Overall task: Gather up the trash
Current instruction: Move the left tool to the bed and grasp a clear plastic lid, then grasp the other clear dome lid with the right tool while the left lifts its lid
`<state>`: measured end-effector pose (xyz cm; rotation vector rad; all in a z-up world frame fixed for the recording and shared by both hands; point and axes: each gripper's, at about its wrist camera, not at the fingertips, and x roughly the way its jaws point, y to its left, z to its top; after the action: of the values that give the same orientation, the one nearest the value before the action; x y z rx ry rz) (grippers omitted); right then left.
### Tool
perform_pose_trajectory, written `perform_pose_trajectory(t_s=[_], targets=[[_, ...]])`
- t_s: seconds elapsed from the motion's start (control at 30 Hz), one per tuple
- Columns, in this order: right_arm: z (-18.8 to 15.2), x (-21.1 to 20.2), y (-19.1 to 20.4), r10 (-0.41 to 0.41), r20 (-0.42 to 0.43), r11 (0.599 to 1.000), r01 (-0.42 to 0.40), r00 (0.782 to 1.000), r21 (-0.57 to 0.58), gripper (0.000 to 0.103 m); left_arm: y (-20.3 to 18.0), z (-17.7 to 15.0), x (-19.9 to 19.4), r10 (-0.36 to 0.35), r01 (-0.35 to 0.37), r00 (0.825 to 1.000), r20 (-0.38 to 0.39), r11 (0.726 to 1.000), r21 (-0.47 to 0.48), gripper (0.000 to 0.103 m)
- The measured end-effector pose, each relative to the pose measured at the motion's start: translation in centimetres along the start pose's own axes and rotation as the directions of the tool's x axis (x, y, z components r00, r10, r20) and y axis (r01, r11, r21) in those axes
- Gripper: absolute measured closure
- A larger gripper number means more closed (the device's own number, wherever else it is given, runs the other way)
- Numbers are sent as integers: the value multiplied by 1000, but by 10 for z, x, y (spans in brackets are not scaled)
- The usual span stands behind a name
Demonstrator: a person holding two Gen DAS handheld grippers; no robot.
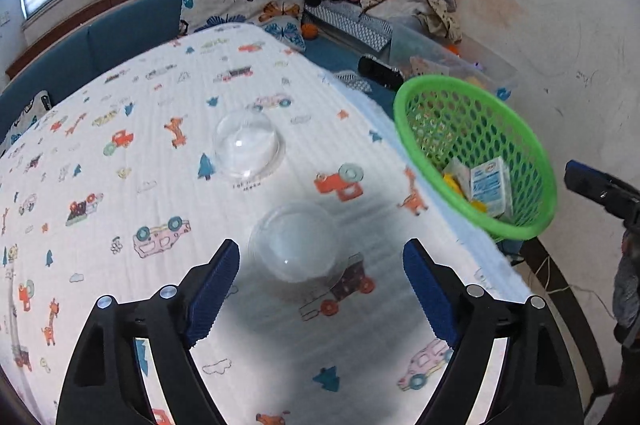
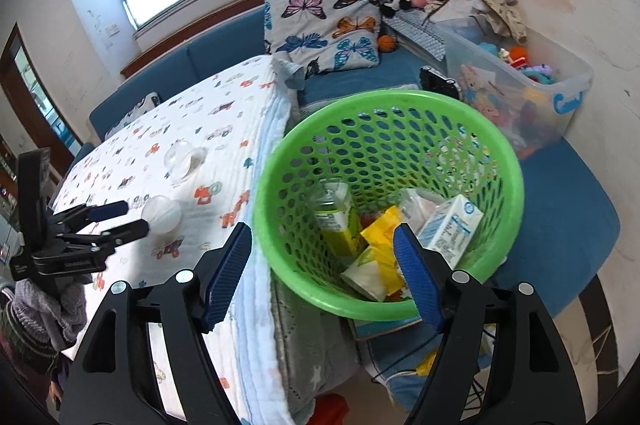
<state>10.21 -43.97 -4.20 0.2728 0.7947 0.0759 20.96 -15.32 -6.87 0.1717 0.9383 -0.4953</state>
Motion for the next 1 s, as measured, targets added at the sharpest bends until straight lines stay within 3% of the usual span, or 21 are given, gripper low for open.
perform_pose_trajectory(t_s=[0.33, 0.6, 0.73, 1.0], targets=[[3, 11, 14, 20, -20, 999, -20, 1000, -37, 29, 10, -2, 23, 10, -11, 999, -31, 1000, -14, 22], [5, 19, 21, 28, -37, 998, -30, 999, -51, 29, 13, -3, 35, 6, -7, 999, -45, 1000, -19, 35], [6, 23, 25, 31, -45, 998, -34, 999, -60, 29, 13, -3, 36, 1, -1, 999, -38, 1000, -16, 46], [9, 28, 36, 41, -53, 995, -45, 998, -84, 29, 13, -5, 21, -12, 12, 1000, 1, 1000, -5, 46]])
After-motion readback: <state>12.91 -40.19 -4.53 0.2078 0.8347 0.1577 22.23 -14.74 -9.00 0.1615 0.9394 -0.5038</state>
